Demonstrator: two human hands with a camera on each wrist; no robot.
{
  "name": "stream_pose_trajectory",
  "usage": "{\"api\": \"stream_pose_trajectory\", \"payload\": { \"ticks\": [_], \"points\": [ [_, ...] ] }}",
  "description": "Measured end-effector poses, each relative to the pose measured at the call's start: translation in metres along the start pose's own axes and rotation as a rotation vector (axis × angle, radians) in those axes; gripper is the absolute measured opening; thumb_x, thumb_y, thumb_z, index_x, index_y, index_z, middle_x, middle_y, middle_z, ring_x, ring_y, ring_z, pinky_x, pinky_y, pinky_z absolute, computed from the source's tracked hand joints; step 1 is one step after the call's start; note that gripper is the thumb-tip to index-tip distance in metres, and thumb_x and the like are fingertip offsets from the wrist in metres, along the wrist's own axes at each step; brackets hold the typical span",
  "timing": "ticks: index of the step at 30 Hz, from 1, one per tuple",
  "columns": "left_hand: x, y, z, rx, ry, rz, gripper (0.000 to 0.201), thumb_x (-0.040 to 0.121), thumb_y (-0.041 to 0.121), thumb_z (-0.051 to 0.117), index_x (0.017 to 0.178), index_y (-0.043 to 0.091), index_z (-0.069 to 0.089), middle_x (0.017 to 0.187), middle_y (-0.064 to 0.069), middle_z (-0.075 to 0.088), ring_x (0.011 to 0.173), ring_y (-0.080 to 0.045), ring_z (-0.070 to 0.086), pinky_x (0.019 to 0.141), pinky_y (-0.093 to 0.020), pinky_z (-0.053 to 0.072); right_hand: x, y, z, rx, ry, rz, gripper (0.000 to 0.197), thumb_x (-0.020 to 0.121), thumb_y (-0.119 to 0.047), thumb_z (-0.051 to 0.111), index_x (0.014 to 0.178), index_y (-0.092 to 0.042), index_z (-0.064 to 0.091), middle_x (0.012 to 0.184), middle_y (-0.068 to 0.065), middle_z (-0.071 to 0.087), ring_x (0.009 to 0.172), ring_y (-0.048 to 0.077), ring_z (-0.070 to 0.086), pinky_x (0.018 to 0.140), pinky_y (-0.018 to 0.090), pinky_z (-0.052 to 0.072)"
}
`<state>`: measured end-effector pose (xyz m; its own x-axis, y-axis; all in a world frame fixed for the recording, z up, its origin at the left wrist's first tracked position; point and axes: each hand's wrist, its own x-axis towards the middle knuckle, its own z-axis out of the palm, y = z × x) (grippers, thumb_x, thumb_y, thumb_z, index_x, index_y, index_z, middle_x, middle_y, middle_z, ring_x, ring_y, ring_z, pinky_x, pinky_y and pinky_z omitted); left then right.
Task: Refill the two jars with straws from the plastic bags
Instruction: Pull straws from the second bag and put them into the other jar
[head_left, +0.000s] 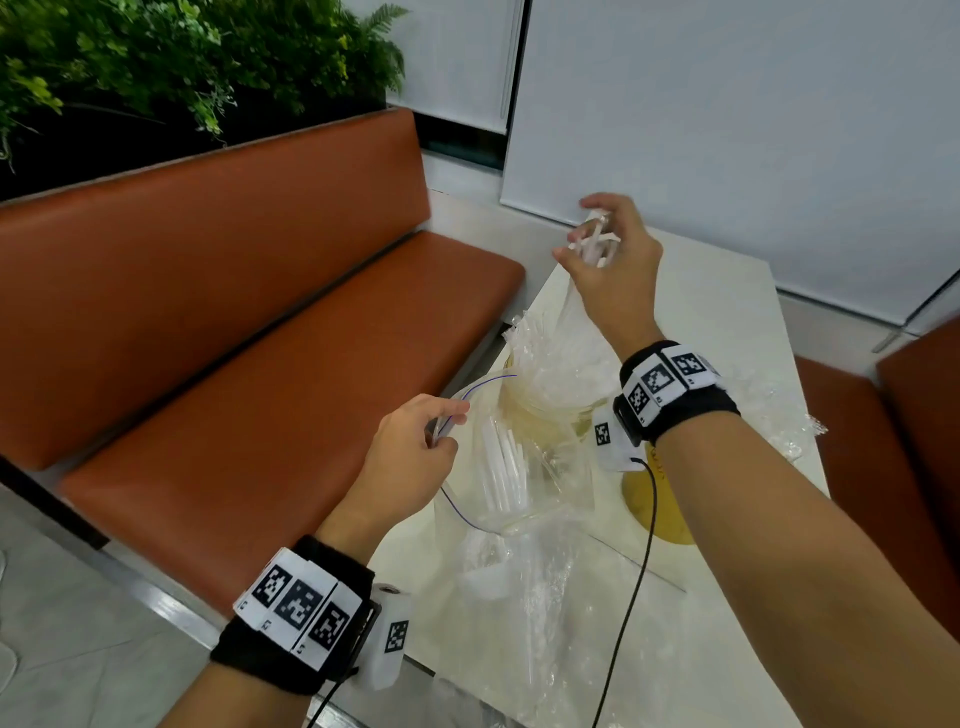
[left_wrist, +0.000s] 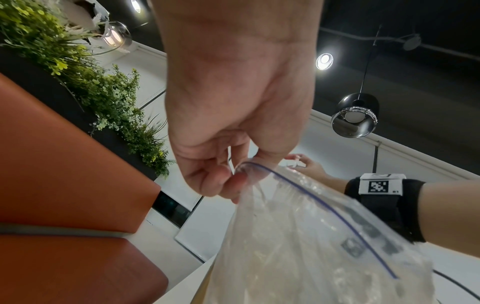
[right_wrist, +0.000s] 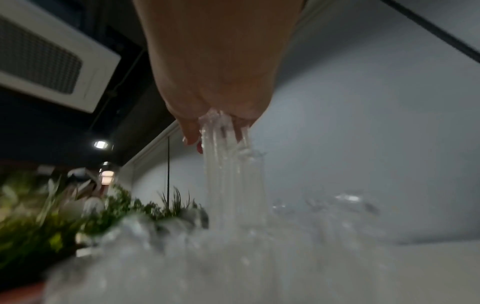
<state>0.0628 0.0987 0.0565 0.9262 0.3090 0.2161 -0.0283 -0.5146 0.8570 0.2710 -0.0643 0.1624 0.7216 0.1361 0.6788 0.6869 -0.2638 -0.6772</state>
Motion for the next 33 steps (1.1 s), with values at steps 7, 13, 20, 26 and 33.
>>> {"api": "stream_pose_trajectory", "payload": {
  "ticks": [7,13,20,26,33],
  "points": [
    [-0.003,-0.004,0.001,-0.011,-0.007,0.001,0.028,0.089,0.000,0.065,0.108,0.019,0.073,0.110,0.014,0.068,0.091,-0.007,0.066,0.070,-0.013,0.050,-0.033,0.033,0.006,-0.294,-0.328,0.146,0.035,0.099,-0.041,0.061,0.092,-0.012,0.080,0.083,-0.001,0.074,0.079,0.012,0.066,0.087,0.038,0.054],
    [-0.004,-0.003,0.002,-0.018,-0.014,-0.002,0.028,0.088,0.001,0.065,0.108,0.020,0.073,0.108,0.017,0.068,0.084,-0.020,0.067,0.070,-0.023,0.052,-0.016,0.011,-0.001,-0.410,-0.240,-0.028,0.048,0.110,-0.031,0.037,0.081,-0.009,0.069,0.073,0.004,0.065,0.072,0.019,0.058,0.073,0.039,0.045],
    [-0.005,-0.002,0.001,-0.021,-0.059,-0.001,0.030,0.088,0.003,0.064,0.108,0.023,0.073,0.107,0.017,0.068,0.065,-0.006,0.056,0.060,-0.013,0.043,-0.042,0.030,0.002,-0.632,-0.666,-0.033,0.047,0.109,-0.033,0.032,0.131,-0.006,0.062,0.127,0.018,0.066,0.120,0.036,0.059,0.099,0.037,0.040],
    [-0.007,0.016,0.001,-0.032,-0.092,0.014,0.042,0.087,-0.004,0.058,0.119,0.020,0.070,0.109,0.015,0.066,0.054,-0.002,0.047,0.054,-0.010,0.039,-0.039,-0.050,-0.017,-0.513,-0.346,0.052,0.048,0.098,-0.038,0.052,0.074,-0.004,0.075,0.068,0.012,0.073,0.063,0.031,0.068,0.072,0.039,0.059],
    [-0.013,0.044,0.012,-0.026,-0.128,0.131,0.046,0.084,-0.006,0.055,0.120,0.021,0.069,0.114,0.015,0.065,0.046,-0.008,0.043,0.053,-0.007,0.037,-0.126,-0.057,-0.008,-0.798,-1.057,0.704,0.055,0.079,-0.056,0.080,0.077,-0.008,0.053,0.057,-0.001,0.067,0.051,0.012,0.066,0.061,0.026,0.053]
  ]
}}
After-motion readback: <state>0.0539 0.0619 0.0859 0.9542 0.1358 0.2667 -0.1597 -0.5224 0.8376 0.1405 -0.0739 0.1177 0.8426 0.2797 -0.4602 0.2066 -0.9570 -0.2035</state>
